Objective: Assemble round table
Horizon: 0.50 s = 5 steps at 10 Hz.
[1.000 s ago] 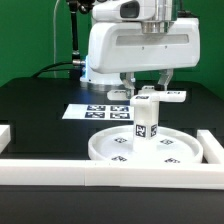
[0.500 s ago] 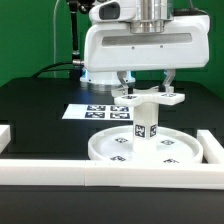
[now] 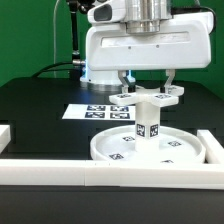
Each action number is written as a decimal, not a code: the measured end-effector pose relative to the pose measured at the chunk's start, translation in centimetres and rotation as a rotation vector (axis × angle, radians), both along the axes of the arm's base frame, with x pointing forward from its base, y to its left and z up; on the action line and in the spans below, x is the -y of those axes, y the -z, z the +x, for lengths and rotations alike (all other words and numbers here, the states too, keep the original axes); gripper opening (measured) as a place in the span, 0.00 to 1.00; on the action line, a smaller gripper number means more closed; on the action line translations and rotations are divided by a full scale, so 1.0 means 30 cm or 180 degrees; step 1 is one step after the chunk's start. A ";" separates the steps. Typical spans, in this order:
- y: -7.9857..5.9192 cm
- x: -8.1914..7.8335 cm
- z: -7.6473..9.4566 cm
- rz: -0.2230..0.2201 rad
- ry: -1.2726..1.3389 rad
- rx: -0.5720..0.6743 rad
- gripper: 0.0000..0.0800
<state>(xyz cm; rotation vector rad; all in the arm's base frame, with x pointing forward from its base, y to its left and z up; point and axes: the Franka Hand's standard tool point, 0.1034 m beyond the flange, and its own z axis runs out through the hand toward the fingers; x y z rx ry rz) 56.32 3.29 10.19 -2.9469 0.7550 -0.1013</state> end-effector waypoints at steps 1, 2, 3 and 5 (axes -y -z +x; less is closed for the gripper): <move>0.000 0.001 0.000 0.0007 0.0093 -0.0007 0.55; 0.000 0.000 0.000 0.0019 0.0217 -0.0017 0.56; 0.000 0.000 -0.001 0.0035 0.0375 -0.0032 0.56; 0.001 -0.001 -0.001 0.0068 0.0693 -0.0058 0.56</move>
Offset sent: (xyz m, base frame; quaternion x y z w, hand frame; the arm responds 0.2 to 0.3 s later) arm 0.0000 0.0000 0.0000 0.0000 0.0000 0.1296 0.9916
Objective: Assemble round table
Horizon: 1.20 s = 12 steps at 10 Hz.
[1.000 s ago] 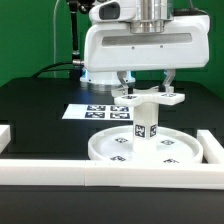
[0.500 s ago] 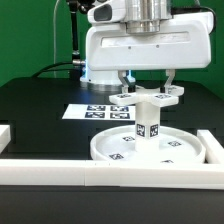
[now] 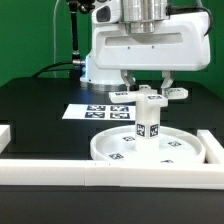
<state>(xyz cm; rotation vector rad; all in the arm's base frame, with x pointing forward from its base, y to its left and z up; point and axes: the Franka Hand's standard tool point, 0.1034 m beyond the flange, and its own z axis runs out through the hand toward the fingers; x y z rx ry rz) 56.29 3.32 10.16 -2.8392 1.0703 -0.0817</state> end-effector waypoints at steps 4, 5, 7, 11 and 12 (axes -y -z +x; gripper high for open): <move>0.002 -0.001 -0.004 0.0179 0.0846 -0.0033 0.56; 0.003 -0.004 -0.007 0.0270 0.1290 -0.0060 0.56; 0.003 -0.002 -0.007 0.0404 0.1830 -0.0113 0.56; 0.003 -0.004 -0.007 0.0541 0.2452 -0.0197 0.62; 0.004 -0.006 -0.008 0.0539 0.2427 -0.0197 0.75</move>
Offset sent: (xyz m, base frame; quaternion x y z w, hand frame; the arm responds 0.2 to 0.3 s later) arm -0.0088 -0.0041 -0.0047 0.0223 0.0012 0.2297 0.9730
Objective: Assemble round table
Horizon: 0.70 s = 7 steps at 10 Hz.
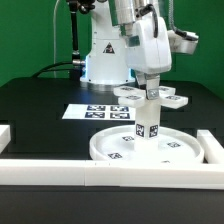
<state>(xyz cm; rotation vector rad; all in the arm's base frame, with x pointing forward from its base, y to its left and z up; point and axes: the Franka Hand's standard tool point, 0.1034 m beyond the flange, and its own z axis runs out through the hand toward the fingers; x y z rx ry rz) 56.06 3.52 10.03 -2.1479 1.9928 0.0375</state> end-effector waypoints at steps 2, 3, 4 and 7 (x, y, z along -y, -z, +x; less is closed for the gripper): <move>-0.032 -0.010 -0.001 0.0030 -0.0159 -0.0038 0.80; -0.064 -0.015 -0.001 0.0062 -0.0228 -0.0048 0.81; -0.095 -0.019 -0.001 0.0086 -0.0263 -0.0043 0.81; -0.092 -0.022 -0.004 0.0072 -0.0429 -0.0024 0.81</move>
Offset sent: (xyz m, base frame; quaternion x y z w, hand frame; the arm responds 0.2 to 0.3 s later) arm -0.0051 -0.0014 0.0360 -0.0272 -0.0195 -0.0388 0.9987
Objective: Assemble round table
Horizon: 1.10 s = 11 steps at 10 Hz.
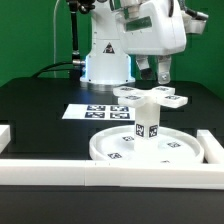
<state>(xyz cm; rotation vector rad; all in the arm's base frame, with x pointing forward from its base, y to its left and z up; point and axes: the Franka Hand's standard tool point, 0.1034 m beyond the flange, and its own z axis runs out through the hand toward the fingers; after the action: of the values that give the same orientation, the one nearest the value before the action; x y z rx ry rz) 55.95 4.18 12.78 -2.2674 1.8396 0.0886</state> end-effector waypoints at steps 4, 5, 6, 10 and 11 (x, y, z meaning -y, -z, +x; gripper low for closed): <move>0.002 -0.036 -0.012 -0.0285 -0.1547 0.0144 0.81; -0.001 -0.041 -0.010 -0.0313 -0.1926 0.0206 0.81; -0.001 -0.041 -0.010 -0.0322 -0.2113 0.0243 0.81; 0.002 -0.038 -0.010 -0.0390 -0.3004 0.0406 0.81; 0.005 -0.032 -0.008 -0.0506 -0.3655 0.0530 0.81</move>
Offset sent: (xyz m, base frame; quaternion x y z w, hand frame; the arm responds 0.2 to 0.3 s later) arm -0.0011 0.0072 0.0057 -0.0789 0.0395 -0.3212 0.9429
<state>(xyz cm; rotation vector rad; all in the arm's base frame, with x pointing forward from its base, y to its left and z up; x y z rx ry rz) 55.71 5.13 12.61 -2.9932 0.2932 -0.0689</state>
